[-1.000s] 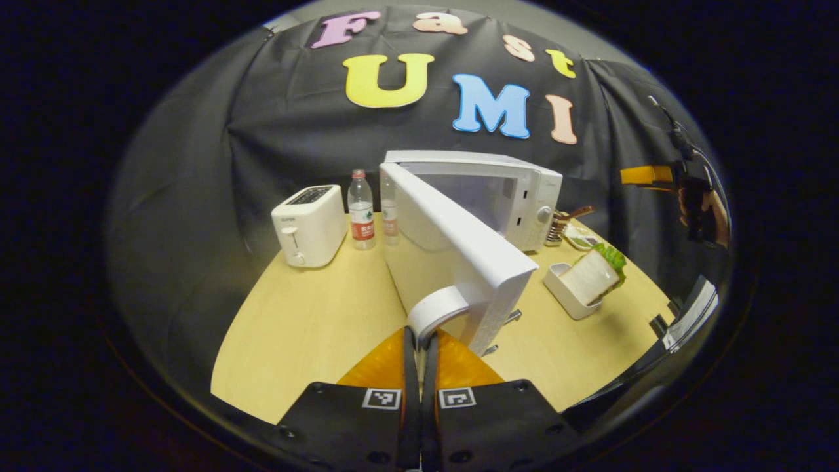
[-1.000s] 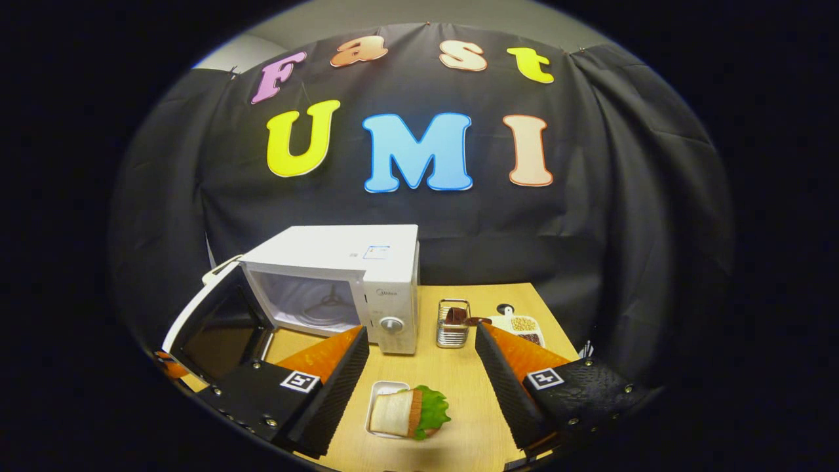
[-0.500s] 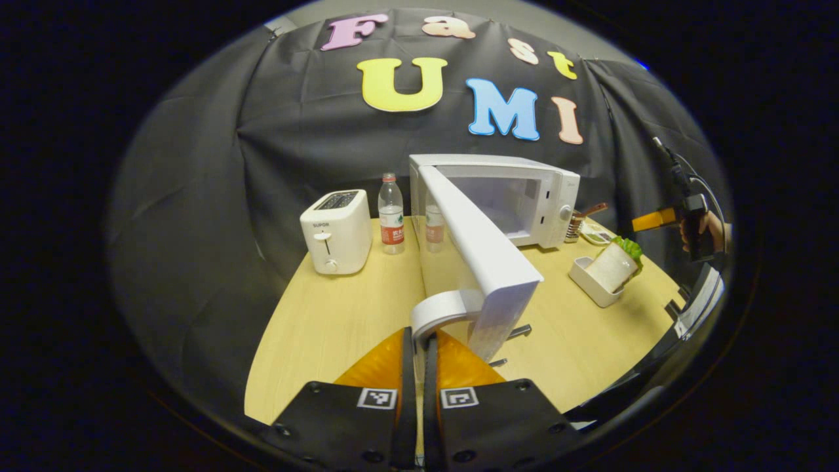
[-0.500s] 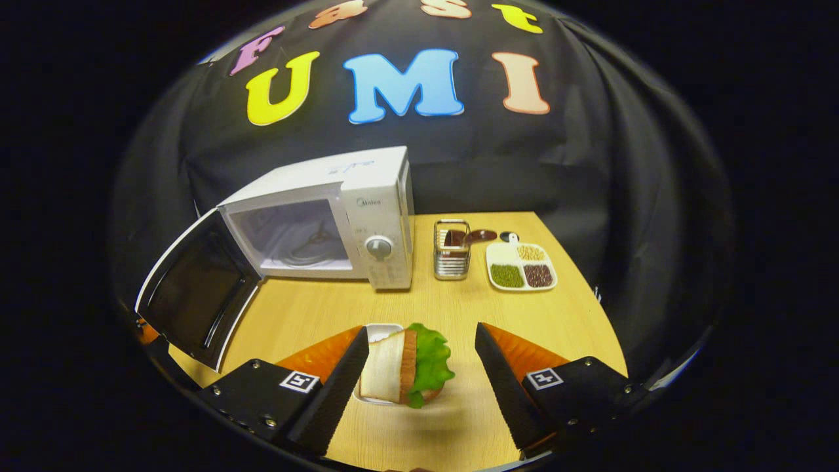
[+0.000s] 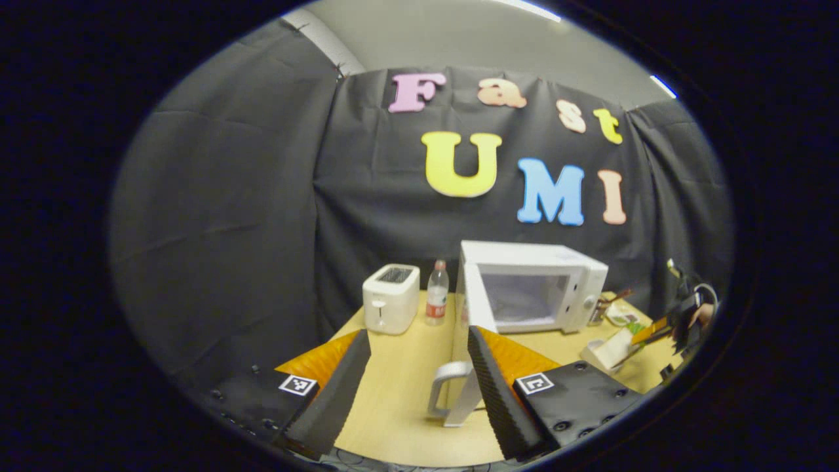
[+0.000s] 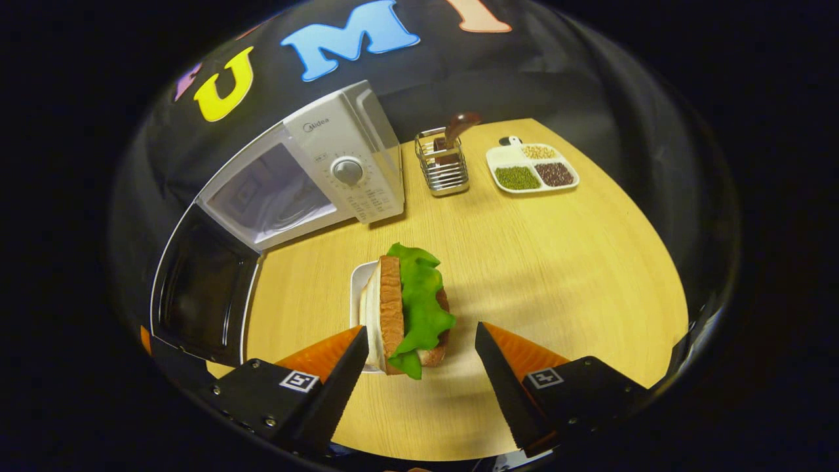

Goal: Open the microwave oven with the left hand, put the food in, and close the microwave oven.

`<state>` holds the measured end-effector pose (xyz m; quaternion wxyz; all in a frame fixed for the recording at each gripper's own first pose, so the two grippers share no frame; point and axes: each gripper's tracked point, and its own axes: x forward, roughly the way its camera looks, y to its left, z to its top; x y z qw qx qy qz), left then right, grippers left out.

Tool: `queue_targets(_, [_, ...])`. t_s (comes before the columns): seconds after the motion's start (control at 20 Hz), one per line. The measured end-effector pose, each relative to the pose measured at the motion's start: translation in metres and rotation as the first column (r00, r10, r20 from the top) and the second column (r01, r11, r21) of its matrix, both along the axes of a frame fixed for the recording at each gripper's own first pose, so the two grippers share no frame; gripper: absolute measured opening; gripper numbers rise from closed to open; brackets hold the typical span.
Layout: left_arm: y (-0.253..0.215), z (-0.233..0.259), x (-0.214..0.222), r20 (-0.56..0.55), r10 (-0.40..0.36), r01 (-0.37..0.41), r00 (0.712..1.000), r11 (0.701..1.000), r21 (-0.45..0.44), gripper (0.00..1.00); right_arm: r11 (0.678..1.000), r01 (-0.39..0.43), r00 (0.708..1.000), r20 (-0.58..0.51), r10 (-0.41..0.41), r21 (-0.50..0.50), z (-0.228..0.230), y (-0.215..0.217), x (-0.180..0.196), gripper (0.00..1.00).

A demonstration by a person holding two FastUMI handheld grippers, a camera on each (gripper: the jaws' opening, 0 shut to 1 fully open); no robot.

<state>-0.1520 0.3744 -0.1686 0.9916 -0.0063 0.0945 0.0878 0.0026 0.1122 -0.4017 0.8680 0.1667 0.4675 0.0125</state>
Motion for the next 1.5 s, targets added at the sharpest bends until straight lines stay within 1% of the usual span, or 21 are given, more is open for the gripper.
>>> queue_targets(0.05, [-0.013, 0.025, 0.008, 0.046, -0.017, 0.017, 0.999, 1.0, 0.005, 0.91, 1.0, 0.005, 1.0, -0.009, -0.005, 0.021, -0.003, 0.002, 0.0, 0.99])
queue_targets(0.1, [-0.03, 0.043, 0.016, 0.08, -0.043, 0.043, 0.996, 0.999, 0.006, 0.97, 0.999, 0.003, 1.0, -0.01, -0.003, 0.034, -0.003, 0.003, 0.0, 0.99])
queue_targets(0.15, [-0.047, 0.057, 0.027, 0.105, -0.072, 0.071, 0.992, 0.997, 0.012, 0.94, 0.999, 0.005, 1.0, -0.017, -0.005, 0.044, -0.007, 0.005, 0.0, 0.94])
queue_targets(0.2, [-0.064, 0.067, 0.037, 0.122, -0.107, 0.105, 0.987, 0.994, 0.02, 0.94, 0.997, 0.01, 1.0, -0.015, -0.008, 0.074, -0.007, 0.009, 0.002, 0.82])
queue_targets(0.25, [-0.079, 0.074, 0.047, 0.131, -0.137, 0.134, 0.982, 0.99, 0.031, 0.91, 0.994, 0.022, 1.0, -0.015, -0.02, 0.11, -0.001, 0.01, 0.003, 0.59])
queue_targets(0.3, [-0.091, 0.076, 0.054, 0.133, -0.158, 0.154, 0.978, 0.987, 0.037, 0.93, 0.99, 0.028, 1.0, -0.007, -0.027, 0.138, 0.0, 0.012, 0.005, 0.51])
queue_targets(0.35, [-0.103, 0.075, 0.063, 0.125, -0.179, 0.175, 0.976, 0.984, 0.037, 0.95, 0.988, 0.019, 1.0, -0.006, -0.018, 0.156, 0.001, 0.016, 0.004, 0.31])
queue_targets(0.4, [-0.114, 0.075, 0.066, 0.121, -0.194, 0.191, 0.974, 0.981, 0.033, 0.97, 0.986, 0.021, 1.0, -0.007, -0.021, 0.163, 0.001, 0.016, 0.002, 0.3])
queue_targets(0.45, [-0.124, 0.076, 0.07, 0.118, -0.209, 0.208, 0.971, 0.978, 0.027, 0.97, 0.986, 0.011, 1.0, -0.003, -0.011, 0.168, 0.006, 0.017, 0.001, 0.18])
queue_targets(0.5, [-0.135, 0.081, 0.072, 0.122, -0.224, 0.222, 0.967, 0.975, 0.023, 0.91, 0.984, 0.0, 1.0, 0.004, -0.001, 0.179, 0.011, 0.02, 0.0, 0.18])
queue_targets(0.6, [-0.15, 0.093, 0.078, 0.13, -0.245, 0.245, 0.961, 0.969, 0.022, 0.91, 0.975, -0.008, 0.999, 0.036, 0.0, 0.221, 0.026, 0.028, 0.001, 0.18])
queue_targets(0.65, [-0.155, 0.099, 0.082, 0.136, -0.251, 0.25, 0.958, 0.968, 0.022, 0.94, 0.966, -0.004, 0.999, 0.049, -0.009, 0.259, 0.034, 0.034, 0.003, 0.18])
queue_targets(0.8, [-0.162, 0.115, 0.09, 0.148, -0.253, 0.254, 0.956, 0.967, 0.008, 0.94, 0.932, -0.011, 0.994, 0.105, -0.029, 0.362, 0.062, 0.057, 0.011, 0.18])
queue_targets(0.9, [-0.161, 0.128, 0.092, 0.164, -0.25, 0.253, 0.954, 0.968, 0.006, 0.94, 0.89, -0.024, 0.987, 0.153, -0.052, 0.456, 0.085, 0.076, 0.021, 0.18])
queue_targets(1.05, [-0.156, 0.135, 0.089, 0.165, -0.246, 0.245, 0.955, 0.969, 0.023, 0.94, 0.783, 0.004, 0.973, 0.177, -0.146, 0.622, 0.115, 0.109, 0.043, 0.18])
queue_targets(1.1, [-0.152, 0.135, 0.088, 0.163, -0.242, 0.241, 0.957, 0.97, 0.029, 0.9, 0.757, 0.015, 0.969, 0.176, -0.171, 0.653, 0.119, 0.119, 0.052, 0.18])
queue_targets(1.15, [-0.149, 0.134, 0.088, 0.16, -0.238, 0.236, 0.958, 0.971, 0.031, 0.9, 0.731, 0.03, 0.966, 0.169, -0.198, 0.682, 0.121, 0.129, 0.061, 0.18])
queue_targets(1.25, [-0.143, 0.138, 0.086, 0.161, -0.231, 0.23, 0.959, 0.973, 0.031, 0.94, 0.68, 0.058, 0.96, 0.146, -0.239, 0.731, 0.122, 0.153, 0.08, 0.18])
queue_targets(1.35, [-0.134, 0.137, 0.085, 0.16, -0.218, 0.217, 0.963, 0.976, 0.028, 0.9, 0.664, 0.088, 0.959, 0.116, -0.258, 0.743, 0.109, 0.178, 0.1, 0.18])
queue_targets(1.4, [-0.127, 0.136, 0.084, 0.159, -0.208, 0.207, 0.965, 0.978, 0.025, 0.94, 0.664, 0.101, 0.959, 0.106, -0.265, 0.741, 0.103, 0.19, 0.109, 0.18])
queue_targets(1.5, [-0.113, 0.137, 0.08, 0.159, -0.186, 0.185, 0.97, 0.983, 0.02, 0.94, 0.652, 0.143, 0.95, 0.083, -0.302, 0.745, 0.09, 0.211, 0.13, 0.18])
